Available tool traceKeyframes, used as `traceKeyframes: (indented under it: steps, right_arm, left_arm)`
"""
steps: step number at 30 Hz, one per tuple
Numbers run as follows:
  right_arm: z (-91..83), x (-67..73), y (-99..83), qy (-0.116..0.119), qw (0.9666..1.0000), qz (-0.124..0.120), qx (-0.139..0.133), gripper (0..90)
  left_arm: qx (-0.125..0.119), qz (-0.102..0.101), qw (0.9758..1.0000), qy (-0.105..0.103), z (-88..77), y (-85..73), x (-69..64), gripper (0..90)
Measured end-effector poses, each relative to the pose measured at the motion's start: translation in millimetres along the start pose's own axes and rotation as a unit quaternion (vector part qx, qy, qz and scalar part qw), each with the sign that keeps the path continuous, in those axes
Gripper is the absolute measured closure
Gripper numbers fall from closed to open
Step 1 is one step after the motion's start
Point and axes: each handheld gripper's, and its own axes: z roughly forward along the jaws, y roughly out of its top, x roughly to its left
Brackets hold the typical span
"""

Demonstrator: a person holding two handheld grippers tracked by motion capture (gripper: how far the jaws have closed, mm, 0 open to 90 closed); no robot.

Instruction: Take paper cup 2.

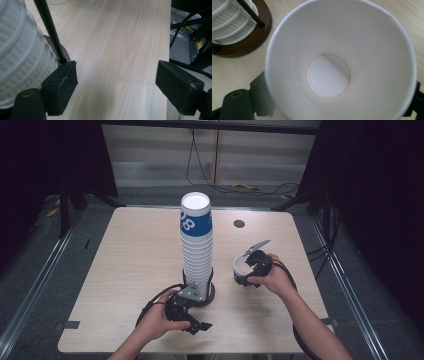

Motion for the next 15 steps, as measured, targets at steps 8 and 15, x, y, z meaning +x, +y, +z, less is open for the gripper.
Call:
traceKeyframes:
  steps: [8, 15]
  right_arm:
    - [-23.4, -5.4, -12.9, 0.005, 0.9998, 0.017, -0.005, 13.2]
    - [-46.4, -6.1, -20.0, 0.008, 0.9998, 0.015, -0.005, 13.2]
  left_arm:
    - [-0.002, -0.008, 0.9999, 0.010, -13.2, -6.7, 2.7, 17.5]
    - [0.006, -0.011, 0.9998, 0.016, -26.9, -9.4, 6.8, 17.5]
